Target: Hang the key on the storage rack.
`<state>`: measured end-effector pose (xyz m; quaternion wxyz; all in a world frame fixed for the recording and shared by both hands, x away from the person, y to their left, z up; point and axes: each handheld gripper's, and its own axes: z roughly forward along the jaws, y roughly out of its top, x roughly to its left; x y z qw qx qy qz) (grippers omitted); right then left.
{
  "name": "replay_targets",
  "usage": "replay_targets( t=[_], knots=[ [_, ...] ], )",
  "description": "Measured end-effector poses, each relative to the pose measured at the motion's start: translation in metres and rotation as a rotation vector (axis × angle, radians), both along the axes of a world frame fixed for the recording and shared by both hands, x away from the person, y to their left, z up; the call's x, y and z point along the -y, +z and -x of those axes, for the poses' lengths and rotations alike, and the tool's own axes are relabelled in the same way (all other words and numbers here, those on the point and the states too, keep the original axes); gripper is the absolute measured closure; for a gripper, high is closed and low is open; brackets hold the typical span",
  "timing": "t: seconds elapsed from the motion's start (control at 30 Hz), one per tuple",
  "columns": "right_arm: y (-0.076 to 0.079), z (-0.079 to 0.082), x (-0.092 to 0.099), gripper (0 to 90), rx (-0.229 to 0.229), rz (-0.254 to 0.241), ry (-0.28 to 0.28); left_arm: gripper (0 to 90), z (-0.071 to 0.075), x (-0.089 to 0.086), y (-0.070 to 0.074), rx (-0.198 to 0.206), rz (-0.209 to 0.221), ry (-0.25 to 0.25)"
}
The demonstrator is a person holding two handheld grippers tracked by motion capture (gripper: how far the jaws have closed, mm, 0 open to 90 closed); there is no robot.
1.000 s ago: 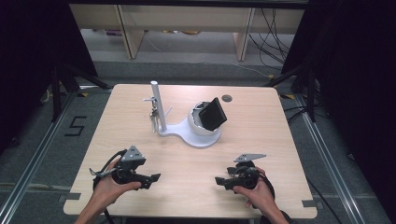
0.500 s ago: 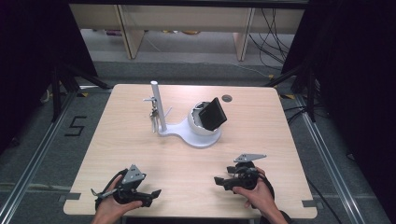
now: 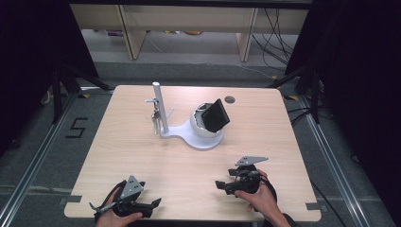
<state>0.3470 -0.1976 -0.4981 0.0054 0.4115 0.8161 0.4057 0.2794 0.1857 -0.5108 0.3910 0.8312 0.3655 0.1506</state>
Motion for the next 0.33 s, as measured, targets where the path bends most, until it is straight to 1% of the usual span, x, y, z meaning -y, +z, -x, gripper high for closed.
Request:
replay_targets(
  t=[0.03,0.07,0.1,0.13,0.17,0.2,0.23,0.27,0.3,0.33],
  knots=[
    [-0.0008,-0.0008,0.0001,19.9,0.011,-0.006,0.006,16.3,-0.0002,0.0004,-0.0004,-0.007,0.006,0.004],
    [-0.0001,-0.0001,0.0000,19.7,0.000,-0.001,-0.002,16.3,-0.0004,0.0002,-0.0007,-0.007,0.000,0.004],
    [-0.0002,-0.0003,0.0004,19.7,0.015,0.005,-0.008,16.3,-0.0014,-0.0008,-0.0013,0.000,-0.010,-0.003],
    [-0.0003,0.0001,-0.0001,19.7,-0.002,-0.007,-0.010,16.3,-0.0006,-0.0005,-0.0018,-0.010,-0.008,0.005],
    [0.0004,0.0010,-0.0005,19.6,-0.009,0.002,-0.022,16.3,-0.0009,-0.0007,-0.0021,-0.010,-0.008,0.003],
    [0.0004,0.0010,-0.0005,19.6,-0.009,0.002,-0.022,16.3,-0.0009,-0.0007,-0.0021,-0.010,-0.008,0.003],
    [-0.0011,-0.0010,0.0003,19.5,0.009,-0.006,0.002,16.3,-0.0009,-0.0008,-0.0021,-0.009,-0.009,0.003],
    [-0.0015,-0.0017,0.0004,19.5,0.011,-0.007,0.010,16.3,-0.0010,-0.0008,-0.0022,-0.011,-0.007,0.004],
    [-0.0012,-0.0006,-0.0004,19.4,-0.007,-0.011,0.000,16.3,-0.0010,-0.0008,-0.0025,-0.010,-0.005,0.006],
    [-0.0012,-0.0006,-0.0004,19.4,-0.007,-0.011,0.000,16.3,-0.0023,-0.0024,-0.0022,-0.002,-0.026,-0.002]
  ],
)
